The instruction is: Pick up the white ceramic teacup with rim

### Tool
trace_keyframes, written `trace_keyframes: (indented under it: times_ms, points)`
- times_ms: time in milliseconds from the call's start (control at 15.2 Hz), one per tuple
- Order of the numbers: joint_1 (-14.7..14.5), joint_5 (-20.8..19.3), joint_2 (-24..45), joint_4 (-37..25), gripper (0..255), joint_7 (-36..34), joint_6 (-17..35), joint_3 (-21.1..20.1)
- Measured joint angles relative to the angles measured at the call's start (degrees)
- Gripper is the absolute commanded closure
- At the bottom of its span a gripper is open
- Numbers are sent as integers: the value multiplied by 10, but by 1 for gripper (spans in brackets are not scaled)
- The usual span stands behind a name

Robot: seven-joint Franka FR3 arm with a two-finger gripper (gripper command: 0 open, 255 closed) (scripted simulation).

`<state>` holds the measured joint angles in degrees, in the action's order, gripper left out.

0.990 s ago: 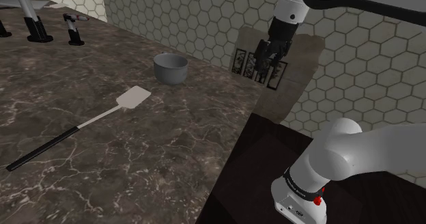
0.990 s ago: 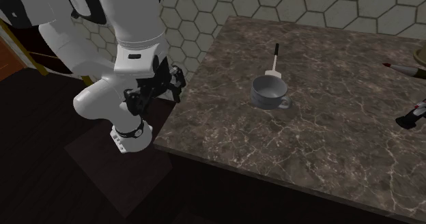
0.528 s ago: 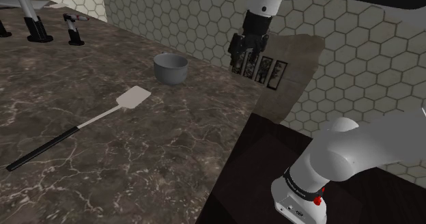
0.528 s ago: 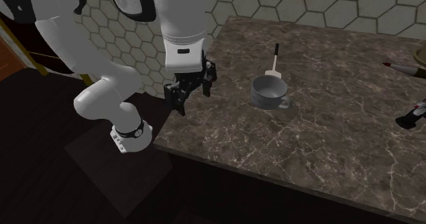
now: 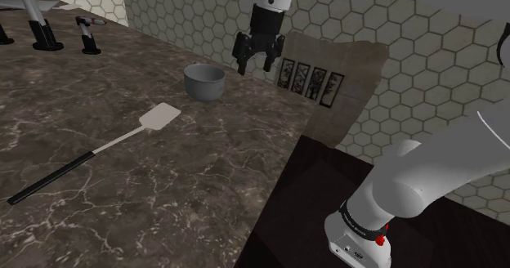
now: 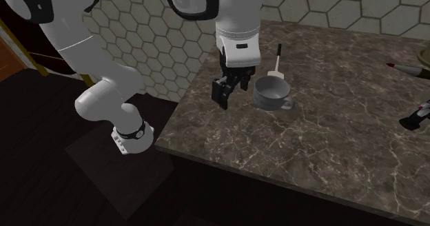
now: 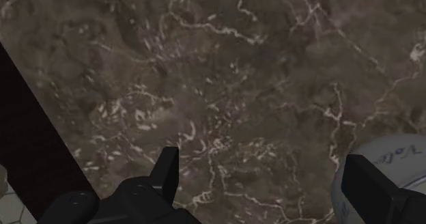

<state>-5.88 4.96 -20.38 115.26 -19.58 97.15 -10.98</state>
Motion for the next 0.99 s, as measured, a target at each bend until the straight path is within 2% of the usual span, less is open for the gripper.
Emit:
trace_keyframes:
  times_ms: [396,924,990]
  points:
    - [-14,-6,117,-118,0,-41,2,-34]
    - [-18,-5,128,-80,0,-47,51,-41]
    - [-18,-5,128,-77,255,-47,54,-41]
